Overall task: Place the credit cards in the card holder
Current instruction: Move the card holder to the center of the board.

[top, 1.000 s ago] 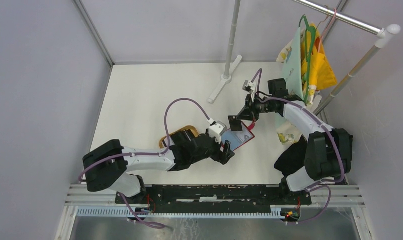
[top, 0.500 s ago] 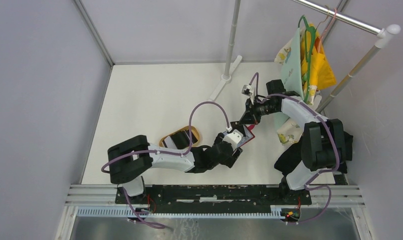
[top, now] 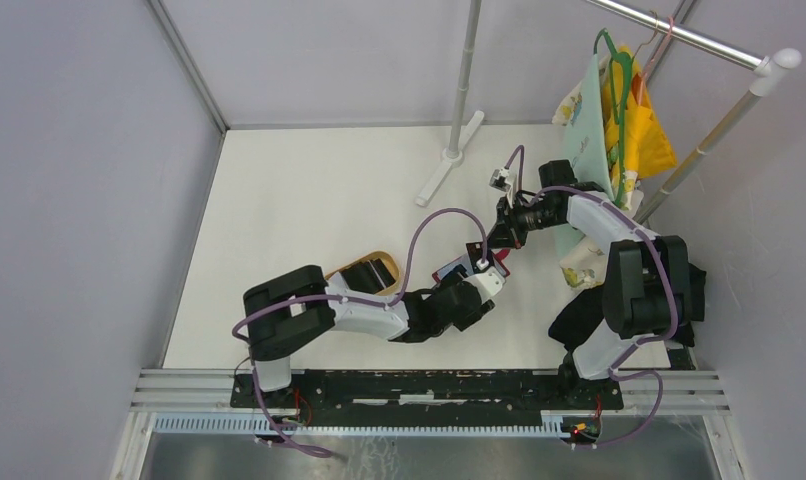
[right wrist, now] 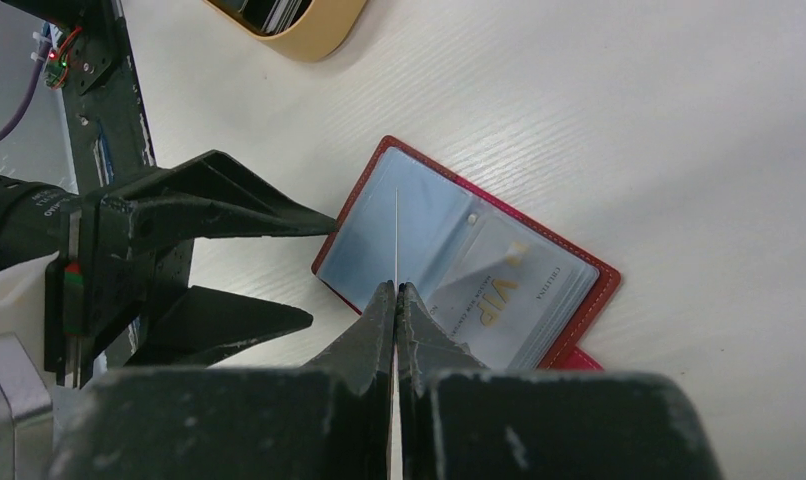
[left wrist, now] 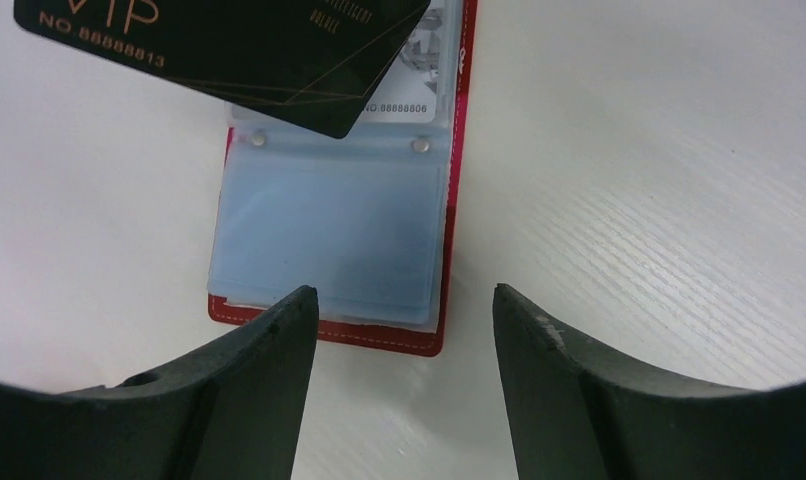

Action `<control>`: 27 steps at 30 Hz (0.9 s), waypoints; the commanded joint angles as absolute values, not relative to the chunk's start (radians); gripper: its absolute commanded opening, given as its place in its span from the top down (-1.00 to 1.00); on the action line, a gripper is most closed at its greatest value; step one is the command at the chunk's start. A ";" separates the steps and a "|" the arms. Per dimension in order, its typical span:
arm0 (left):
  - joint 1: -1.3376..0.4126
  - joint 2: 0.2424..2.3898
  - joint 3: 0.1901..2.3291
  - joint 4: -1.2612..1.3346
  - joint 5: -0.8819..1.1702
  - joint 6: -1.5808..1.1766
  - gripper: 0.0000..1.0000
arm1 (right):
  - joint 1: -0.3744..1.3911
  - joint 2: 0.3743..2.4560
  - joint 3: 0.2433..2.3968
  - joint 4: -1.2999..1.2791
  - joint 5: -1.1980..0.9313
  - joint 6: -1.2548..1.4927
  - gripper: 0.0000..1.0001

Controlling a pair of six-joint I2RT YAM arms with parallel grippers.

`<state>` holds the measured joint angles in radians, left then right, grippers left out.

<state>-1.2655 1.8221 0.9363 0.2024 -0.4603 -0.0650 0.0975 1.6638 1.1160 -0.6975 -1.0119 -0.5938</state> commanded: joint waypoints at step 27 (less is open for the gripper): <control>-1.158 1.801 0.857 0.219 -0.411 -0.044 0.35 | 0.094 1.658 1.066 -0.587 -1.085 -0.487 1.00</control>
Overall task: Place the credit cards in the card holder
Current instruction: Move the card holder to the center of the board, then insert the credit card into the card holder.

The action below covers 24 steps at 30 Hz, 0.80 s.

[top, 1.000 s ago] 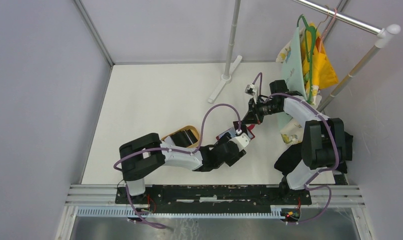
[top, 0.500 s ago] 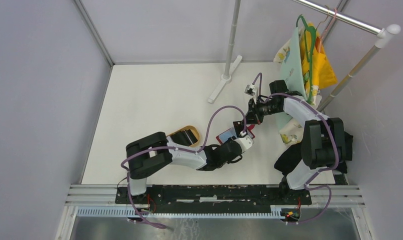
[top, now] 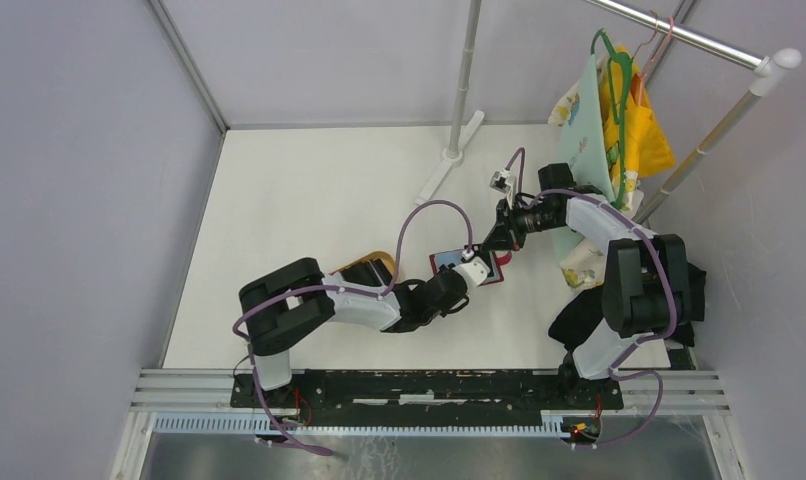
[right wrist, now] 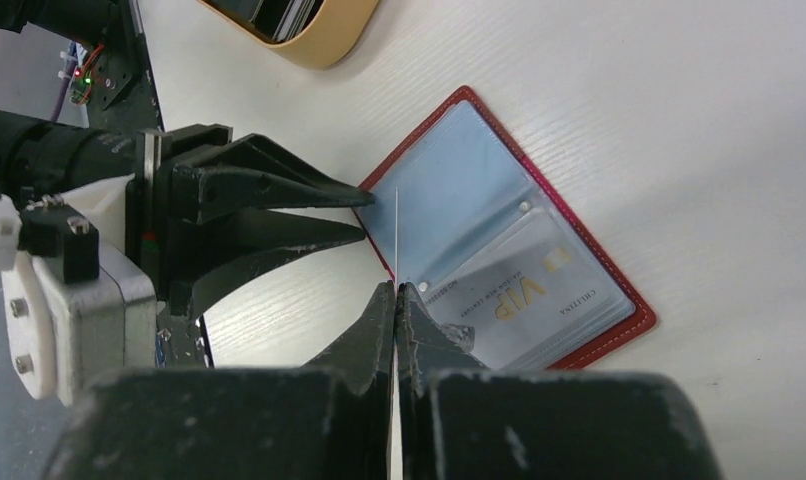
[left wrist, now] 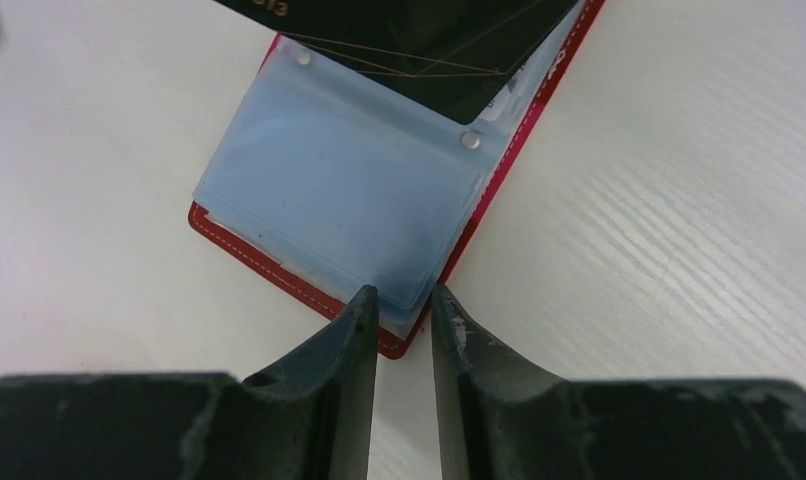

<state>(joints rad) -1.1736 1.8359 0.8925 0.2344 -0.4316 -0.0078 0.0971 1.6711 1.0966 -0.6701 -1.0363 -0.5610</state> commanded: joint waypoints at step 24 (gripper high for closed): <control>-1.133 1.369 0.632 0.401 -0.320 -0.286 -0.84 | 0.042 1.629 0.829 -0.020 -1.090 0.065 1.00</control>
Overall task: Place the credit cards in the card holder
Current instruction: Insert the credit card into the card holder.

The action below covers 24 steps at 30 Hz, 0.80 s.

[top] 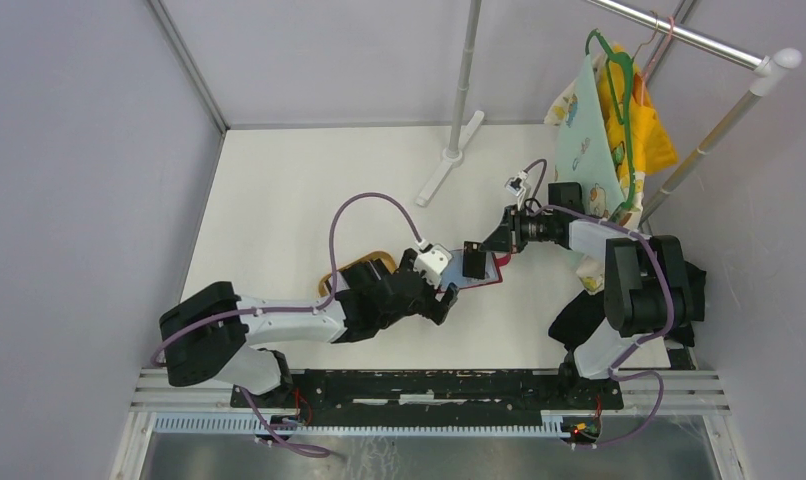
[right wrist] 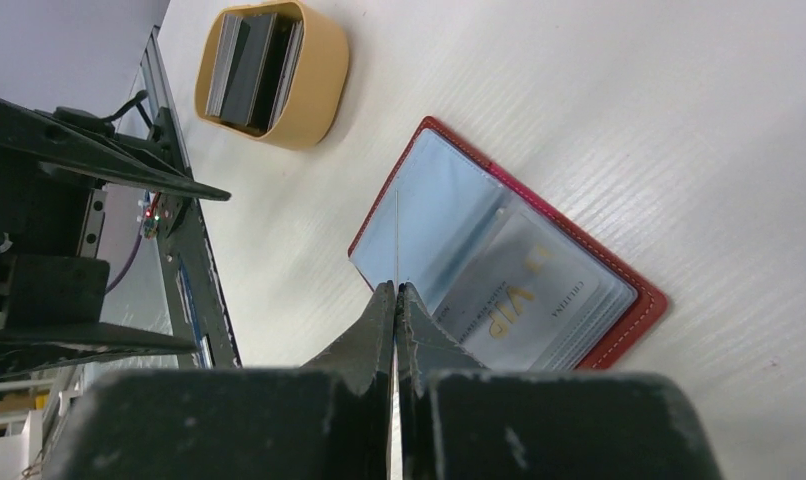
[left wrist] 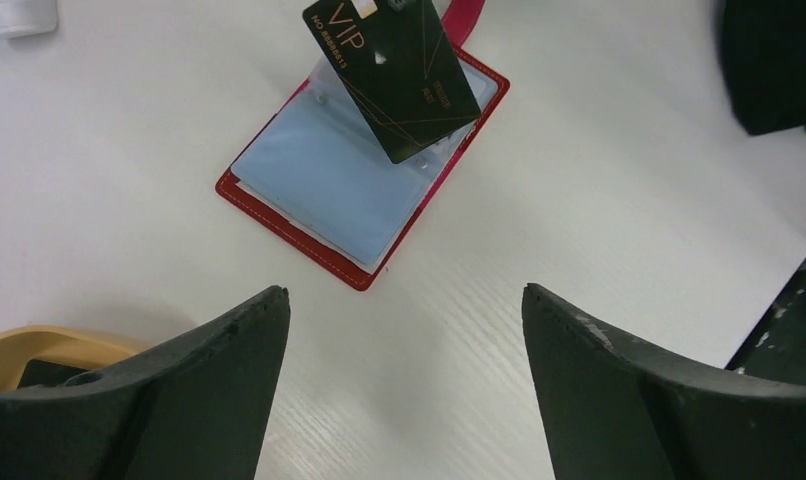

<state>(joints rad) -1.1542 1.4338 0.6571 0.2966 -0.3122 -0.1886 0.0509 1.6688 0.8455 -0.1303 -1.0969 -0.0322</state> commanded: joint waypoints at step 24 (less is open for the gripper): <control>-1.012 1.471 0.672 0.408 -0.177 -0.466 -0.54 | 0.022 1.685 0.830 -0.022 -0.982 0.160 1.00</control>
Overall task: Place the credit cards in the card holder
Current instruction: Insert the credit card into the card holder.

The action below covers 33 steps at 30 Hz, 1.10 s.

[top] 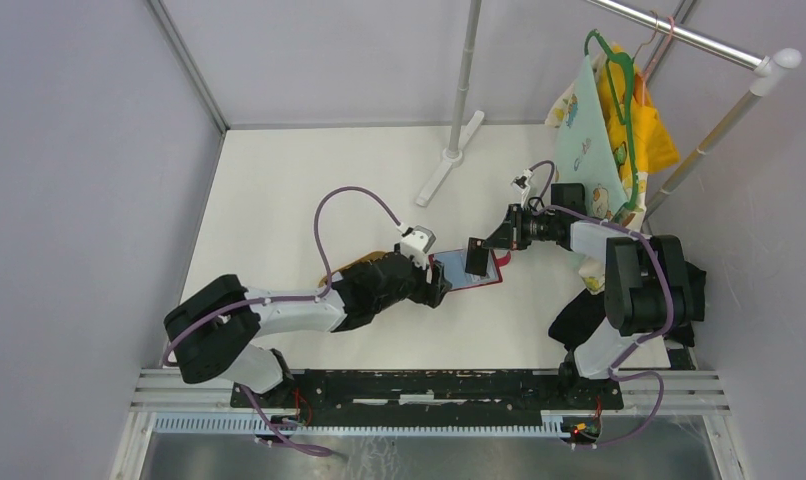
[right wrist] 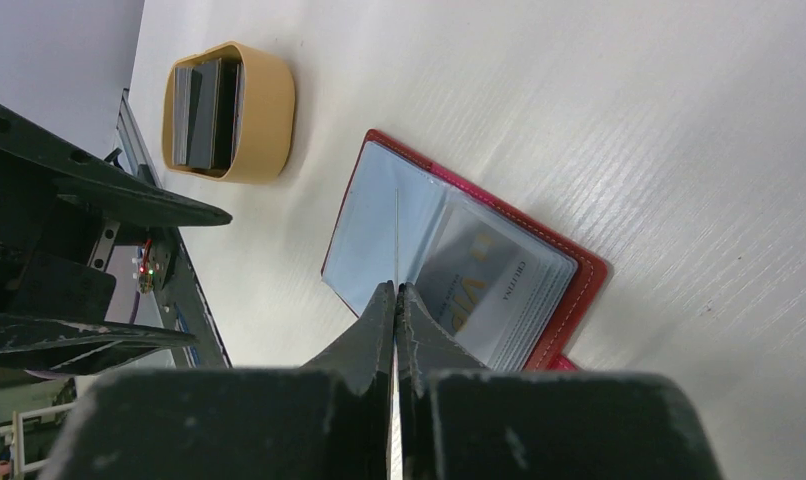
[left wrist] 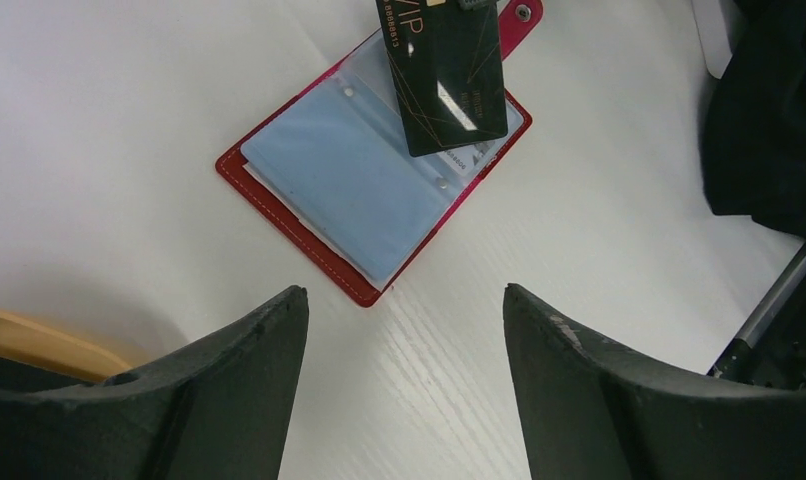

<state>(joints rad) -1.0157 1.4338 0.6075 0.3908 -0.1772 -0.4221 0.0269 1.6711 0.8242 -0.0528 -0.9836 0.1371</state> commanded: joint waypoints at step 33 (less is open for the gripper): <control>-1.011 1.763 0.909 0.108 -0.385 -0.468 0.09 | 0.071 1.735 0.860 -0.105 -0.866 0.131 1.00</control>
<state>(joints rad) -1.0157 1.7477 0.8661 0.1017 -0.3508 -0.4335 0.0593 1.7279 0.8265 -0.0910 -0.9024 0.1589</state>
